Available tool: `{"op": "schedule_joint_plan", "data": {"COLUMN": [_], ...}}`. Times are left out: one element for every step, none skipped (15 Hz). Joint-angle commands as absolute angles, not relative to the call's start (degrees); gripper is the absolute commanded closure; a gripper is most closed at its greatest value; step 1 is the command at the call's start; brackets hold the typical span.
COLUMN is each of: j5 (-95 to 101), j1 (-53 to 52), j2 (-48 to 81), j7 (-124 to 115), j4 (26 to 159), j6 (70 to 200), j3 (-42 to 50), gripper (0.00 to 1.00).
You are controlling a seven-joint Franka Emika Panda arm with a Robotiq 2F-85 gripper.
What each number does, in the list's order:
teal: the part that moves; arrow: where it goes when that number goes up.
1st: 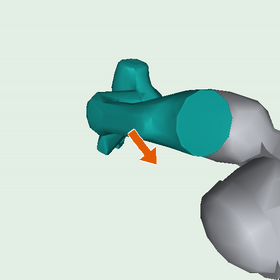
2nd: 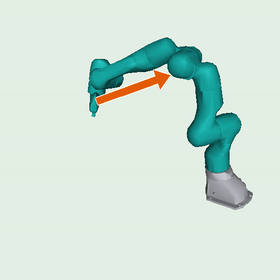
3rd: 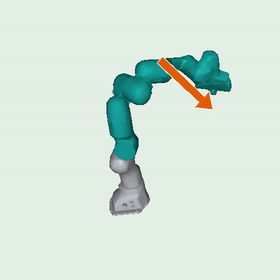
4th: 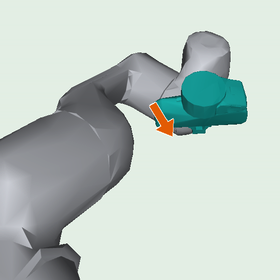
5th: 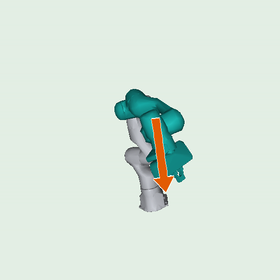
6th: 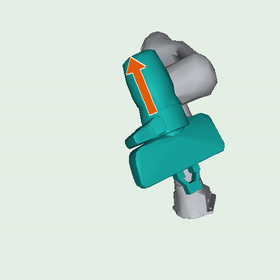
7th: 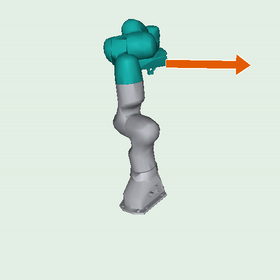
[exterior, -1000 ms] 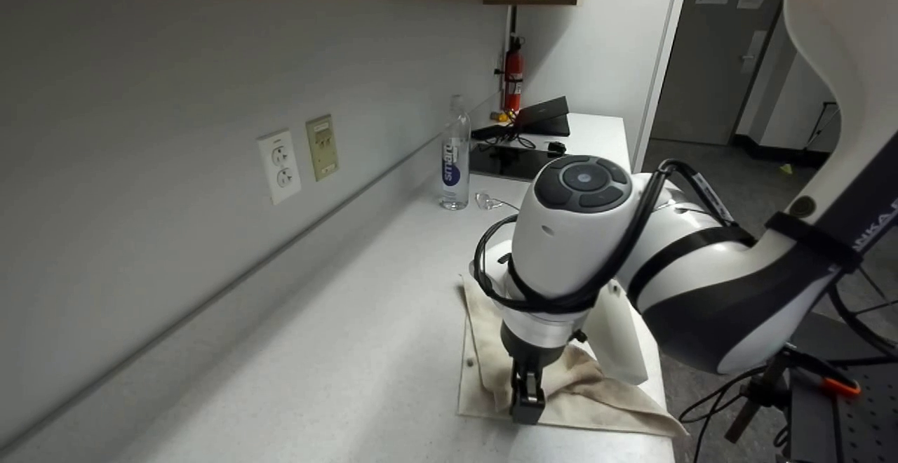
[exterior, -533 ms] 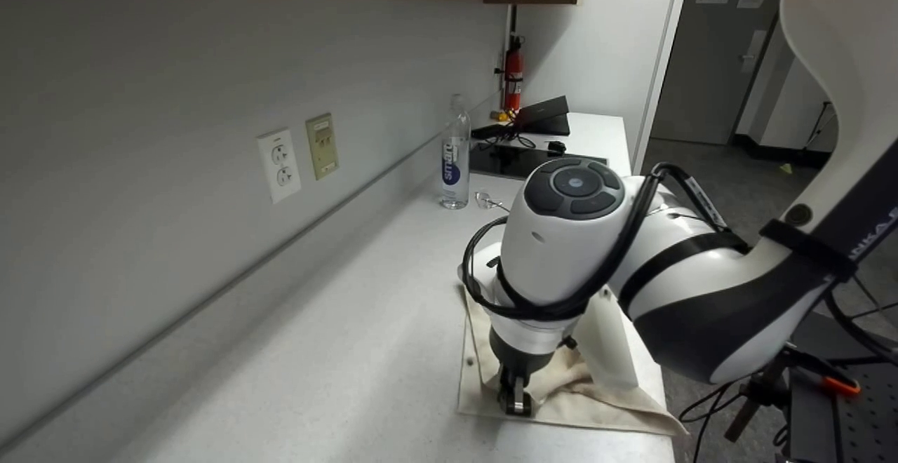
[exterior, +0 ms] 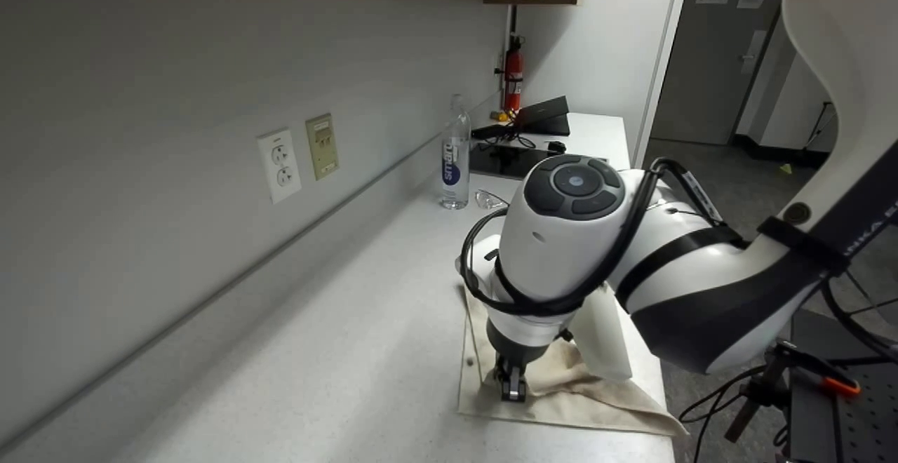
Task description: Unfold the cloth on the countertop
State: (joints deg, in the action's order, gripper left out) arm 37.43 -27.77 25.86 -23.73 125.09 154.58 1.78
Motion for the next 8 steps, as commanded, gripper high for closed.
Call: {"op": "schedule_joint_plan", "data": {"j5": [48.36, 51.23, 54.08, 56.25, 57.59, 58.76, 59.64, 60.07], "j1": [-30.8, -30.31, -29.43, -28.38, -27.08, -25.94, -24.92, -23.82], "j2": [22.56, 21.97, 21.0, 20.21, 19.29, 18.58, 17.81, 16.95], "j7": [-29.16, -30.42, -31.84, -32.92, -33.65, -34.47, -34.94, -35.08], "j4": [126.36, 126.64, 127.48, 128.13, 129.05, 129.79, 130.55, 131.53], "j6": [150.31, 148.69, 146.86, 144.73, 142.69, 140.84, 139.0, 137.2], "j3": [6.64, 6.64, 6.46, 5.81, 4.84, 3.99, 3.22, 2.42], "gripper": [1.0, 1.0, 1.0, 1.0, 1.0, 1.0, 1.0, 1.0]}}
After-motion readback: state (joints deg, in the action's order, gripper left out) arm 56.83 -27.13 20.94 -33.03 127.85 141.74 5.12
